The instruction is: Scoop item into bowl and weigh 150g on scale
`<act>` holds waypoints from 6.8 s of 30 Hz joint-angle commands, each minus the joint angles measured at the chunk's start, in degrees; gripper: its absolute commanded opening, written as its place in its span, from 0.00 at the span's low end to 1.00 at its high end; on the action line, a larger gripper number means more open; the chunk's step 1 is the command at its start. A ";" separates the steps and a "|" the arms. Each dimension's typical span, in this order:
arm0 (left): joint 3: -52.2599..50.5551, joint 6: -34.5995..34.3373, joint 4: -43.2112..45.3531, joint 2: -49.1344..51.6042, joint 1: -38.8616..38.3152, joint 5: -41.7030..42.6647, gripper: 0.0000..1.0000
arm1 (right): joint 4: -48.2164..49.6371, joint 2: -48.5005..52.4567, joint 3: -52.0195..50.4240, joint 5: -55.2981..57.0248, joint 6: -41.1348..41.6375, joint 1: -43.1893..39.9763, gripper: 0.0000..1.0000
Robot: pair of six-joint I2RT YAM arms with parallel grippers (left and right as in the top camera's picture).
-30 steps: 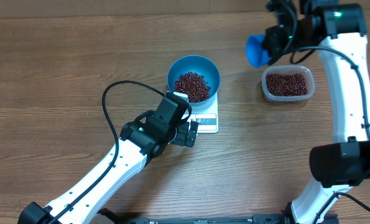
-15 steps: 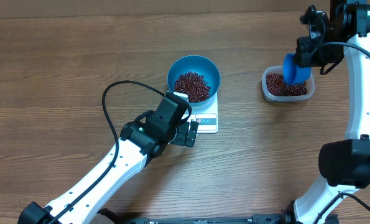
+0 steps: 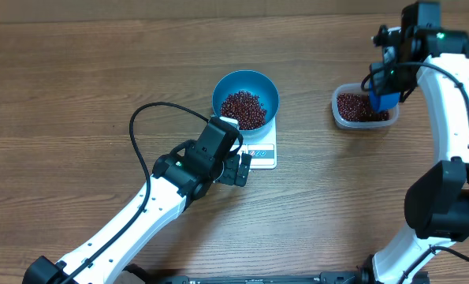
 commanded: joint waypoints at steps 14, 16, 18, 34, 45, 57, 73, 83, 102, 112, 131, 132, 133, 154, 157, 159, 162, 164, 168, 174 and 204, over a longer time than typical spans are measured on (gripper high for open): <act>-0.66 0.92 0.00 -0.33 0.22 -0.37 0.99 | 7.74 0.57 -12.22 -12.22 -0.55 0.02 0.04; -0.66 0.92 0.00 -0.33 0.22 -0.37 1.00 | 7.87 0.83 -12.55 -12.33 0.07 0.02 0.04; -0.66 0.92 0.00 -0.33 0.22 -0.37 1.00 | 8.35 0.70 -12.37 -12.33 2.23 0.02 0.04; -0.66 0.92 0.00 -0.33 0.22 -0.37 1.00 | 7.19 0.59 -8.59 -29.20 8.92 -6.84 0.04; -0.66 0.92 0.00 -0.33 0.22 -0.37 1.00 | 6.82 -0.07 -8.55 -31.58 8.63 -14.16 0.04; -0.66 0.92 0.00 -0.33 0.22 -0.37 1.00 | 4.07 -2.23 -4.87 -41.86 8.22 -17.88 0.04; -0.66 0.92 0.00 -0.33 0.22 -0.37 1.00 | 2.14 -2.27 0.13 -62.97 3.69 -14.75 0.04; -0.66 0.92 0.00 -0.33 0.22 -0.37 1.00 | 9.29 -2.27 0.13 -62.62 3.65 -2.16 0.04; -0.66 0.92 0.00 -0.33 0.22 -0.37 1.00 | 9.07 -2.34 11.39 -24.50 -9.51 22.45 0.04; -0.66 0.92 0.00 -0.33 0.22 -0.37 1.00 | 5.64 -2.34 12.07 -7.67 -15.98 31.21 0.03; -0.66 0.92 0.00 -0.33 0.22 -0.37 1.00 | 6.32 -2.34 12.07 -5.20 -19.08 32.81 0.03; -0.66 0.92 0.00 -0.33 0.22 -0.37 0.99 | 6.32 -2.34 12.07 -5.20 -19.08 32.81 0.04; -0.66 0.92 0.00 -0.33 0.22 -0.37 0.99 | 6.32 -2.34 12.07 -5.20 -19.08 32.81 0.04; -0.66 0.92 0.00 -0.33 0.22 -0.37 1.00 | 6.21 -2.34 12.07 -7.45 -14.67 32.52 0.04; -0.66 0.92 0.00 -0.33 0.22 -0.37 1.00 | 6.36 -2.34 12.07 -9.62 -11.10 31.69 0.04; -0.66 0.92 0.00 -0.33 0.22 -0.37 1.00 | 6.47 -2.34 12.07 -12.70 -8.22 30.73 0.04; -0.66 0.92 0.00 -0.33 0.22 -0.37 1.00 | 6.54 -2.34 12.07 -17.27 -4.33 29.09 0.04; -0.66 0.92 0.00 -0.35 0.22 -0.37 1.00 | 6.51 -2.34 12.07 -20.17 -1.42 27.71 0.04; -0.66 0.92 0.00 -0.33 0.22 -0.37 0.99 | 6.51 -2.34 12.07 -26.58 1.68 25.18 0.04; -0.66 0.92 0.00 -0.33 0.22 -0.37 1.00 | 6.10 -2.34 12.07 -32.59 4.39 22.18 0.04; -0.66 0.92 0.00 -0.33 0.22 -0.37 1.00 | 3.56 -2.29 10.88 -32.37 3.91 22.16 0.04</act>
